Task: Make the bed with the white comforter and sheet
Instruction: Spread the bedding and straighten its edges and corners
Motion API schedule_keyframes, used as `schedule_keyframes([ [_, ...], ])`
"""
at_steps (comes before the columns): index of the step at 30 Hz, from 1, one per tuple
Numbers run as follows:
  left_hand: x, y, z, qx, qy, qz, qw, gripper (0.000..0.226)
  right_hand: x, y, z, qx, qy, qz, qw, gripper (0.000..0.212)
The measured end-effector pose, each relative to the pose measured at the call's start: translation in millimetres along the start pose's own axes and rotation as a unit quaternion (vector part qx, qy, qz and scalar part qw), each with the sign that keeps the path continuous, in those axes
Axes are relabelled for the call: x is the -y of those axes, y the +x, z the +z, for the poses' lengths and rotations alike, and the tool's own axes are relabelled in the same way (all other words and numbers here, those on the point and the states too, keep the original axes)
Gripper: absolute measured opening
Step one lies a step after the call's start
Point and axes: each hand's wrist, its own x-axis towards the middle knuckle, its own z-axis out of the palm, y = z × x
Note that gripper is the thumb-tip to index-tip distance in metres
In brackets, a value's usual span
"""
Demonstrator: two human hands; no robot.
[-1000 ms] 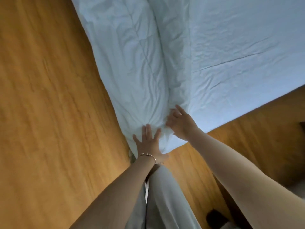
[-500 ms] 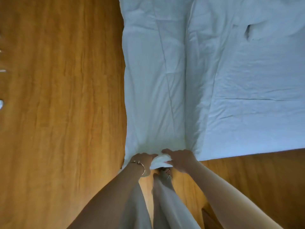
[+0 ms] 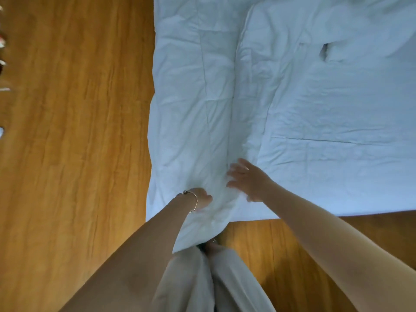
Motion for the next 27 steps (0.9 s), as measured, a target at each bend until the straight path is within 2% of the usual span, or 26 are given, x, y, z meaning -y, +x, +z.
schedule_keyframes([
  [2, -42.3, 6.1, -20.0, -0.047, -0.048, 0.04, 0.997, 0.036, -31.1, -6.2, -4.9, -0.031, -0.01, 0.062, 0.998, 0.074],
  [4, -81.6, 11.0, -34.2, -0.084, -0.143, 0.06, 0.984, 0.044, -56.8, -10.8, -9.6, -0.035, 0.022, 0.104, 0.994, 0.078],
  [7, -130.0, 33.3, -47.4, -0.14, -0.298, 0.034, 0.944, 0.05, -90.9, -14.8, -8.4, -0.035, 0.118, 0.135, 0.983, 0.08],
  [11, -174.0, 68.9, -67.1, -0.27, -0.408, -0.04, 0.871, 0.075, -142.4, -12.9, 5.8, -0.068, 0.252, 0.12, 0.958, 0.08],
  [13, -187.5, 86.5, -83.1, -0.323, -0.485, -0.049, 0.811, 0.085, -171.4, -10.5, 12.2, -0.091, 0.319, 0.099, 0.938, 0.076],
  [15, -199.6, 100.9, -99.5, -0.319, -0.584, -0.055, 0.745, 0.106, -199.2, -8.0, 16.6, -0.116, 0.338, 0.083, 0.93, 0.072],
  [16, -203.8, 108.5, -102.1, -0.316, -0.587, -0.054, 0.743, 0.114, -210.6, -8.5, 18.3, -0.133, 0.32, 0.077, 0.935, 0.072],
  [17, -208.5, 111.7, -102.2, -0.319, -0.549, -0.039, 0.772, 0.11, -222.3, -8.6, 19.5, -0.163, 0.284, 0.074, 0.942, 0.075],
  [19, -223.9, 107.9, -93.9, -0.341, -0.439, 0.006, 0.831, 0.08, -247.5, -6.3, 21.1, -0.259, 0.187, 0.068, 0.945, 0.086],
  [21, -240.5, 98.5, -76.0, -0.338, -0.343, 0.046, 0.875, 0.071, -270.4, -4.4, 14.4, -0.328, 0.094, 0.054, 0.938, 0.095],
  [22, -250.5, 94.5, -64.4, -0.319, -0.297, 0.057, 0.898, 0.071, -281.0, -2.9, 8.9, -0.311, 0.034, 0.033, 0.949, 0.1],
  [24, -270.4, 88.4, -38.1, -0.267, -0.202, 0.067, 0.94, 0.066, -300.2, 1.4, -3.1, -0.183, -0.132, -0.029, 0.974, 0.109],
  [26, -284.4, 84.9, -8.6, -0.228, -0.119, 0.07, 0.964, 0.059, -317.1, 5.2, -4.3, -0.068, -0.29, -0.072, 0.952, 0.099],
  [27, -288.1, 83.9, 4.1, -0.212, -0.089, 0.08, 0.97, 0.055, -324.3, 4.0, -0.6, -0.03, -0.33, -0.076, 0.94, 0.091],
])
